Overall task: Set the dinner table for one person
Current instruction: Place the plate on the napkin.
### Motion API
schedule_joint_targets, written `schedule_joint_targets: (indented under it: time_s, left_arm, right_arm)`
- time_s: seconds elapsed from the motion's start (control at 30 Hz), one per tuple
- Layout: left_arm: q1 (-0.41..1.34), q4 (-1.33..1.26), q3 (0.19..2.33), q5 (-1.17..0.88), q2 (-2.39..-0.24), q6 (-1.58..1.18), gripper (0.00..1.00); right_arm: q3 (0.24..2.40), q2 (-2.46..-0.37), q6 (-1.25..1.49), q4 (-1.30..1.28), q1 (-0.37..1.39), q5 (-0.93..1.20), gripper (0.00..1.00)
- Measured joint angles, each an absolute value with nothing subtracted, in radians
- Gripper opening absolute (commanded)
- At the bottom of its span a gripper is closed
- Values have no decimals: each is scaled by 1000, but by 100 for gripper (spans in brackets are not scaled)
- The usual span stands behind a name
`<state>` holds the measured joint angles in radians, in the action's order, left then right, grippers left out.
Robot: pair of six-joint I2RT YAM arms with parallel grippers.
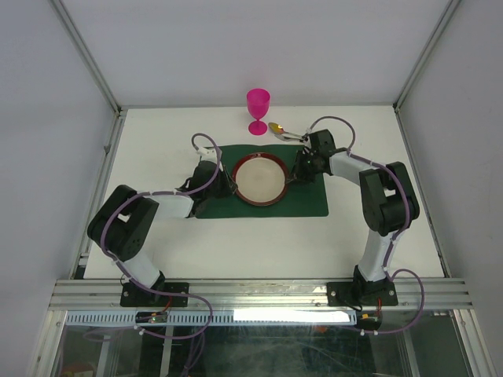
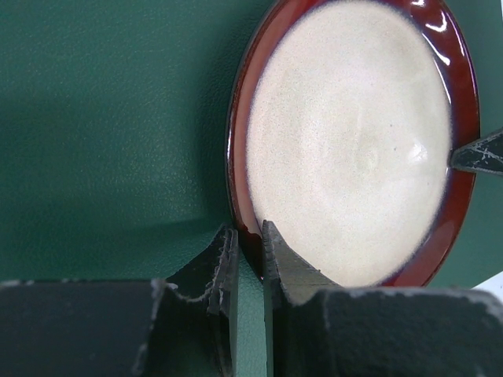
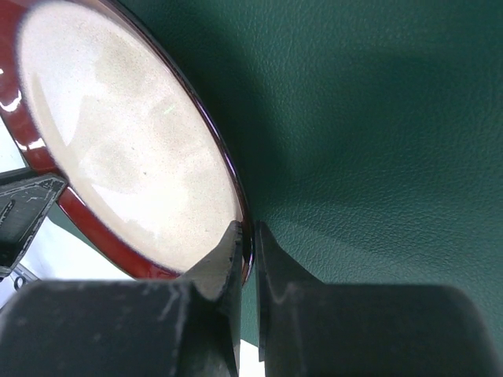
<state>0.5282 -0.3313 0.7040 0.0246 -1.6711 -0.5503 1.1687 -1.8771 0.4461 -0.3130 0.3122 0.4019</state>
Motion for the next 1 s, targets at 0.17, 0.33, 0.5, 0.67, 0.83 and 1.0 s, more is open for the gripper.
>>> schedule_joint_targets:
  time_s: [0.17,0.33,0.5,0.67,0.83,1.0]
  left_arm:
    - [528,-342,704,25,-1685,-561,1]
    - [528,-346,704,25,-1689,-564,7]
    - [528,-348,704,25,-1691,-565,11]
    - [528,-359,704,20,-1695,-561,21]
    - [529,-359,704,4,-1702,-553,31]
    - [533,-361,704,-26,-1702,-535,49]
  right_arm:
    - [1177,-1880,443,-320,312,398,0]
    - [1191,-1890,442,-335,312,396,3]
    - [1200,-1894,440,-346,312,395,17]
    - [1208,-1907,426,-349,319,382,24]
    - [1214,-1909,420,-345,323,376,30]
    - [1222,-1909,416,-346,324,374,30]
